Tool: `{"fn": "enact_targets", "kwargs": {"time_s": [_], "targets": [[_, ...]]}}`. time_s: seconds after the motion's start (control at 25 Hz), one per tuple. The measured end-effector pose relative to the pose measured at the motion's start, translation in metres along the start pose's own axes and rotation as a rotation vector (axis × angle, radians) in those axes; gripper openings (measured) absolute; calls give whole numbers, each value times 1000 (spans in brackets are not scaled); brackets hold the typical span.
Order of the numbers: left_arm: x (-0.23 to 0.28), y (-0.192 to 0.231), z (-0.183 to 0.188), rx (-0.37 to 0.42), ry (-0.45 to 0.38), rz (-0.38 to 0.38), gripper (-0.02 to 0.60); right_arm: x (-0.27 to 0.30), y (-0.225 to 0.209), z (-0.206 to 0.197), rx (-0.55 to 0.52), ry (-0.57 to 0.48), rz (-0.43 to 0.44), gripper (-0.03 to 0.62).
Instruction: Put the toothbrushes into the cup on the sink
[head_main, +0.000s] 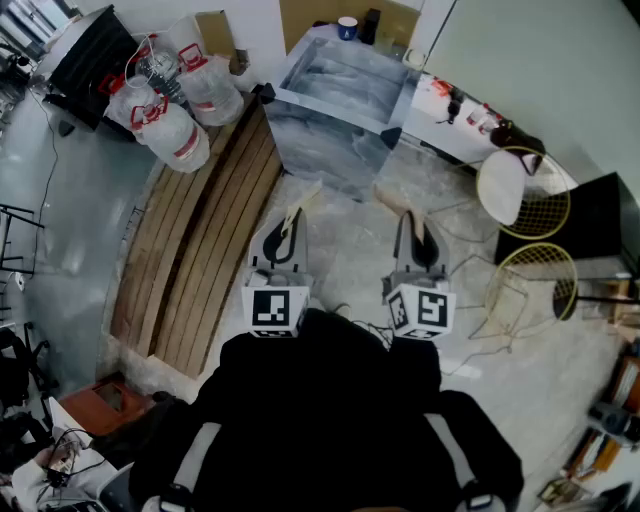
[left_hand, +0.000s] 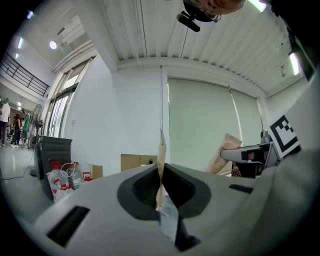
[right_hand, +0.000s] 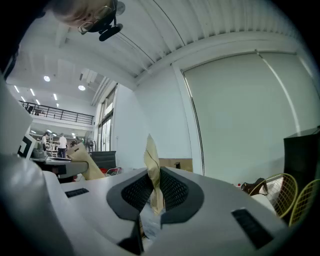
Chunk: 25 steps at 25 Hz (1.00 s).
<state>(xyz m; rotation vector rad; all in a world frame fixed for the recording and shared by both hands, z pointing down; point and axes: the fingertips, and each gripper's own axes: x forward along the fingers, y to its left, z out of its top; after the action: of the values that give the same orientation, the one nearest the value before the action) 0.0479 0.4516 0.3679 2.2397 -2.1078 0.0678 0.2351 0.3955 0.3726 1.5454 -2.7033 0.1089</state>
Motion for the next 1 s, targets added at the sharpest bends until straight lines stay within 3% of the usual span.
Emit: {"fn": "enact_targets", "kwargs": {"time_s": [0.52,0.76,1.0], "targets": [[29,49,-9,-8,-33,-42,13,53,20,-9,8,-17,-28,37],[39,73,-25,-22,-1,-50,13,72,34,-10,-14,0,-25,37],[76,86,-32,22,13,-67,14,114,27,-18,-43,4,-18,37]]}}
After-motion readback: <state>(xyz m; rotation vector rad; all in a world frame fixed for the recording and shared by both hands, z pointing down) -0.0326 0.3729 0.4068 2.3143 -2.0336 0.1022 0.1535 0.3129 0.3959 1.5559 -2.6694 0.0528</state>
